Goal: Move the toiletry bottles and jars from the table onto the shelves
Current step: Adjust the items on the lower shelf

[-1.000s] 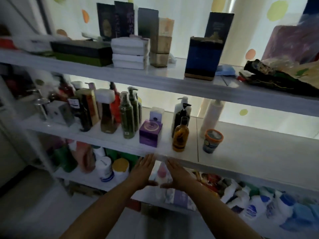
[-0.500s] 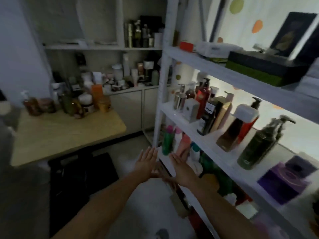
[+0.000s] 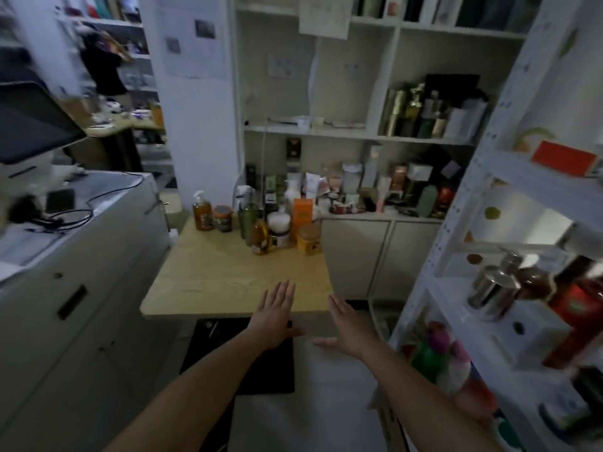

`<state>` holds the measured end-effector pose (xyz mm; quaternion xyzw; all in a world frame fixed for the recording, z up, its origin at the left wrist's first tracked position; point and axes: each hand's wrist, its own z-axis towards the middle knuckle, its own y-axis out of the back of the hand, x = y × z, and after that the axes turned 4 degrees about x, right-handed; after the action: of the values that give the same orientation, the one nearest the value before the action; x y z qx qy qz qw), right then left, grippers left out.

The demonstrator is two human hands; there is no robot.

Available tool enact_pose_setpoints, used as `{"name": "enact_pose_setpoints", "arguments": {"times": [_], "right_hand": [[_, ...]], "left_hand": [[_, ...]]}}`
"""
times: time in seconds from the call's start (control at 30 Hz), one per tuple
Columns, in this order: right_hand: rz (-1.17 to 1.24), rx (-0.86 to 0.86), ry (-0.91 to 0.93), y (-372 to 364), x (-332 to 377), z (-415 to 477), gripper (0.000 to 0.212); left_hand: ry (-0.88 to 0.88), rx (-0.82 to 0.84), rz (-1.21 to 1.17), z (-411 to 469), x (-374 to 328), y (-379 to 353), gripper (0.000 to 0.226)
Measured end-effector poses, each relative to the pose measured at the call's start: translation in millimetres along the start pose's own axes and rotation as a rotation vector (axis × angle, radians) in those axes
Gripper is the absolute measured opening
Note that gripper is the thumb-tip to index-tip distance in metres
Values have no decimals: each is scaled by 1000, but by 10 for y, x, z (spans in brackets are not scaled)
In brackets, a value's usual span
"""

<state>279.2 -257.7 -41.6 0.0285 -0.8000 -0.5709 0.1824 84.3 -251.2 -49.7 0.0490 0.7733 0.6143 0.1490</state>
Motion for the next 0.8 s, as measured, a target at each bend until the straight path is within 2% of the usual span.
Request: {"name": "enact_pose_setpoints", "arguments": {"times": [0.13, 0.3, 0.6, 0.8], "right_hand": [[-2, 99, 60, 13, 107, 444, 110], [4, 116, 129, 78, 259, 1060, 111], [-17, 84, 149, 379, 614, 2355, 112], [172, 26, 117, 506, 866, 3031, 110]], "left_hand": [[102, 43, 15, 118, 357, -68, 104], [188, -8, -19, 446, 741, 95, 104], [191, -12, -70, 1354, 1655, 376, 106], [176, -46, -146, 1923, 2195, 676, 104]]}}
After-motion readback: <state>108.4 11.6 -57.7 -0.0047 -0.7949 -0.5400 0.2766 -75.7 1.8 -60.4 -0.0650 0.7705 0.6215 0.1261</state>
